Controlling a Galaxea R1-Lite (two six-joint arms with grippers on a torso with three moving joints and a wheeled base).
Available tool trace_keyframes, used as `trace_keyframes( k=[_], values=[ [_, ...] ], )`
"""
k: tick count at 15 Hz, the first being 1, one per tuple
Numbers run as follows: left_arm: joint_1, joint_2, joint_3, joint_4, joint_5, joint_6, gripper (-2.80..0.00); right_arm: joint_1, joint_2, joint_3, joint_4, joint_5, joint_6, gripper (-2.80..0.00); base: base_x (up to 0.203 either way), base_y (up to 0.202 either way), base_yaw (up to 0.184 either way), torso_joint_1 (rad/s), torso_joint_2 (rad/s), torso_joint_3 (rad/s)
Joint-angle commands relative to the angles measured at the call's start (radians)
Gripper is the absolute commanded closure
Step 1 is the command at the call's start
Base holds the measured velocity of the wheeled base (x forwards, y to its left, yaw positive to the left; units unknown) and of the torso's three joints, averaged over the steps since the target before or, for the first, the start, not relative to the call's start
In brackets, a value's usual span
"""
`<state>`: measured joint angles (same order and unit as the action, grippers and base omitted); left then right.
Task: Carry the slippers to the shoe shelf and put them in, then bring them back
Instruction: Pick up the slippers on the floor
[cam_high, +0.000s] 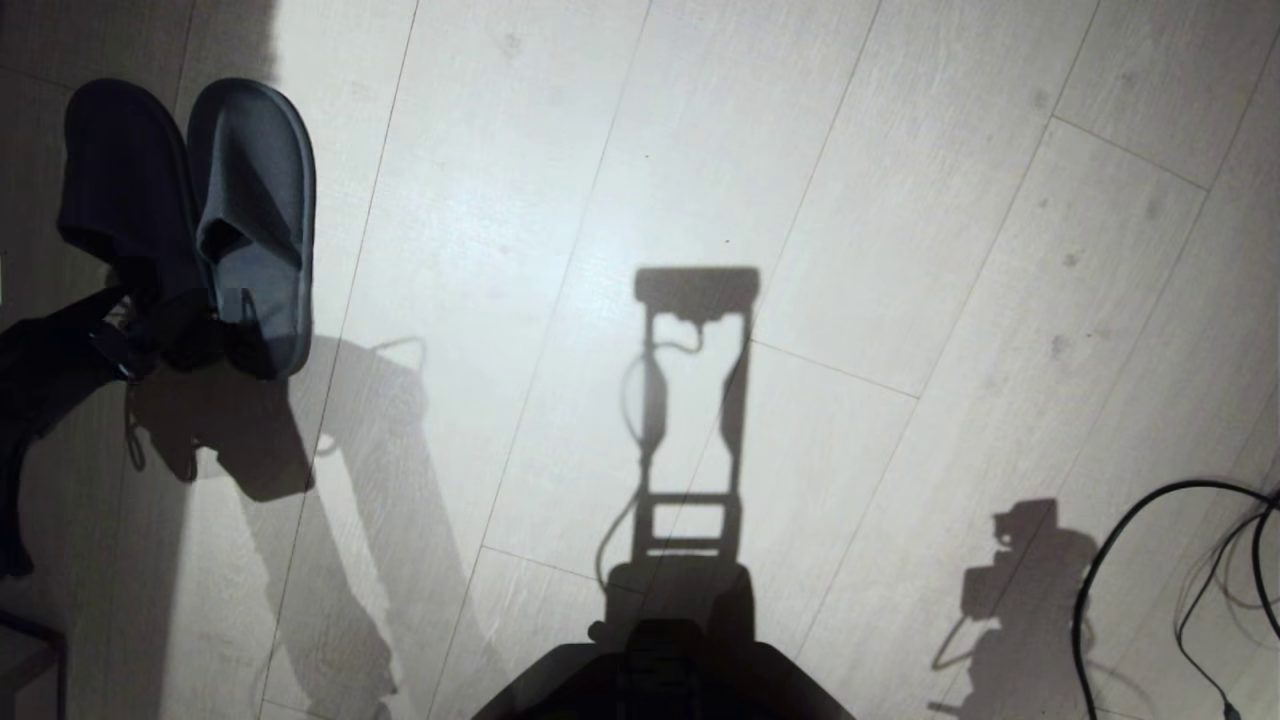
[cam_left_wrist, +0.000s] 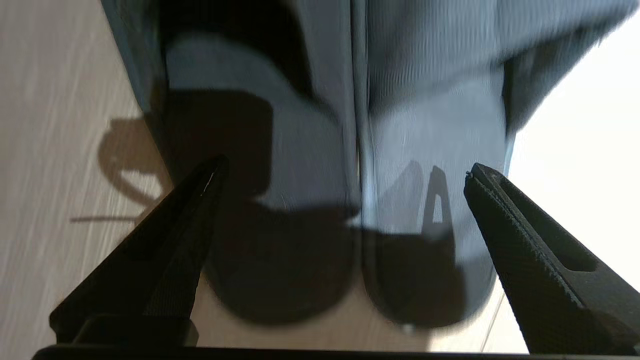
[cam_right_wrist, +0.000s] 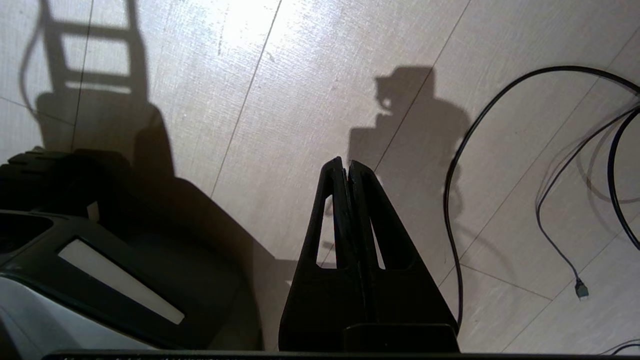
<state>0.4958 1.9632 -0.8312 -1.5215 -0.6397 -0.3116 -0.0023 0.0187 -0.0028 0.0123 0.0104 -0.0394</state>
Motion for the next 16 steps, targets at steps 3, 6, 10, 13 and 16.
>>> trace_keyframes(
  k=[3,6,10,13,16],
  values=[
    [-0.063,-0.019,-0.036,-0.009,0.000,-0.026,-2.80,0.001,0.000,0.000,0.000,0.000,-0.001,0.00,0.000,0.000,0.000,0.000,0.00,0.000],
    [-0.074,-0.018,-0.041,-0.009,-0.003,-0.005,-2.80,0.001,0.000,0.000,0.000,0.000,-0.001,0.00,0.000,0.000,0.000,0.000,0.00,0.000],
    [-0.081,-0.010,-0.114,-0.009,-0.008,0.041,-2.80,0.000,0.000,0.000,0.000,0.000,-0.001,0.00,0.000,0.000,0.000,0.000,0.00,0.000],
    [-0.077,-0.006,-0.117,-0.009,-0.011,0.098,-2.80,0.001,0.000,0.000,0.000,0.000,-0.001,0.00,0.000,0.000,0.000,0.000,0.00,0.000],
    [-0.043,0.004,-0.112,-0.009,-0.041,0.127,-2.80,0.001,0.000,0.000,0.000,0.000,-0.001,0.00,0.000,0.000,0.000,0.000,0.00,0.000]
  ],
)
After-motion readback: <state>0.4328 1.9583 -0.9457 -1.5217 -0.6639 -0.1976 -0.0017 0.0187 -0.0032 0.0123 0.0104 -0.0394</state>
